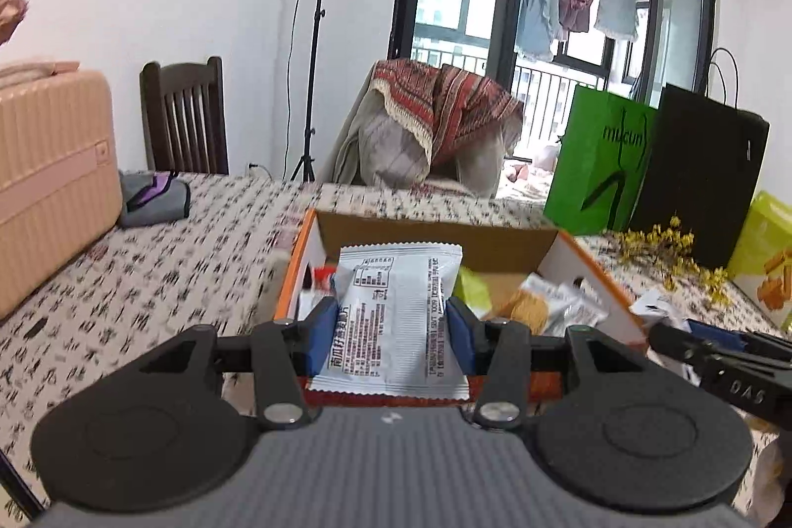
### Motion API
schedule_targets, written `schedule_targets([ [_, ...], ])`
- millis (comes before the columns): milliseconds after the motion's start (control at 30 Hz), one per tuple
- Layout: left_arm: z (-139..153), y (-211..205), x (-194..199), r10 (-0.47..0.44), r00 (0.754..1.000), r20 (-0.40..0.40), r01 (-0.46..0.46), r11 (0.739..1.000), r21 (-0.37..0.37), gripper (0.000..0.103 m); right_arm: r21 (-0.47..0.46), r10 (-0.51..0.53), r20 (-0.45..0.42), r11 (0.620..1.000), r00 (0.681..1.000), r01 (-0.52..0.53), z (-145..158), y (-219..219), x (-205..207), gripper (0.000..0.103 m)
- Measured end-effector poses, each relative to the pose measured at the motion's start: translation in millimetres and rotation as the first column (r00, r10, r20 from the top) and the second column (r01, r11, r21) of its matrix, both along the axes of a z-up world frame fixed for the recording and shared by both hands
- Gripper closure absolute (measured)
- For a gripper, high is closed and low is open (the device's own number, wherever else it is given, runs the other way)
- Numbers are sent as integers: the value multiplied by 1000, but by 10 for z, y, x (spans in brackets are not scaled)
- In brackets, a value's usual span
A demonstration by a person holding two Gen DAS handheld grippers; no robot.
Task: Organize snacks
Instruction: 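Carry both white sachets over the box, then open both grippers to release the sachets into the box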
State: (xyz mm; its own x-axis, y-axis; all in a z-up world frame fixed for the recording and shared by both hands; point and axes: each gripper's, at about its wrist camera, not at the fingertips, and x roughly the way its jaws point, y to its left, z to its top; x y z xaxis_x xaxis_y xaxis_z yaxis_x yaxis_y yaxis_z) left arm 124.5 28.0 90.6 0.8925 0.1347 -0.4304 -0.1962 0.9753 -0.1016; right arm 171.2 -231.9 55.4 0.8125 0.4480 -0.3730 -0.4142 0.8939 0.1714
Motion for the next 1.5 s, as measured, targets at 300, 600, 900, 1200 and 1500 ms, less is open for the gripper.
schedule_targets([
  [300,77,-74,570,24,1000,-13,-24,1000,15,54,-10,5,28,1000,1000,-4,251,348,414,61],
  [600,18,-8,1093,77,997,-28,-76,997,31,54,-44,-45,-14,998,999,44,211,619,999,61],
  [900,-123,78,1452,106,992,-63,-103,993,58,54,-67,-75,-71,995,995,71,18,748,1341,58],
  [1200,-160,204,1303,135,991,-2,-135,991,14,0,-54,-80,-82,996,993,76,-11,572,1295,0],
  [1500,-116,155,1080,114,993,12,-114,993,23,0,-20,-67,-81,998,994,65,-1,443,1086,0],
])
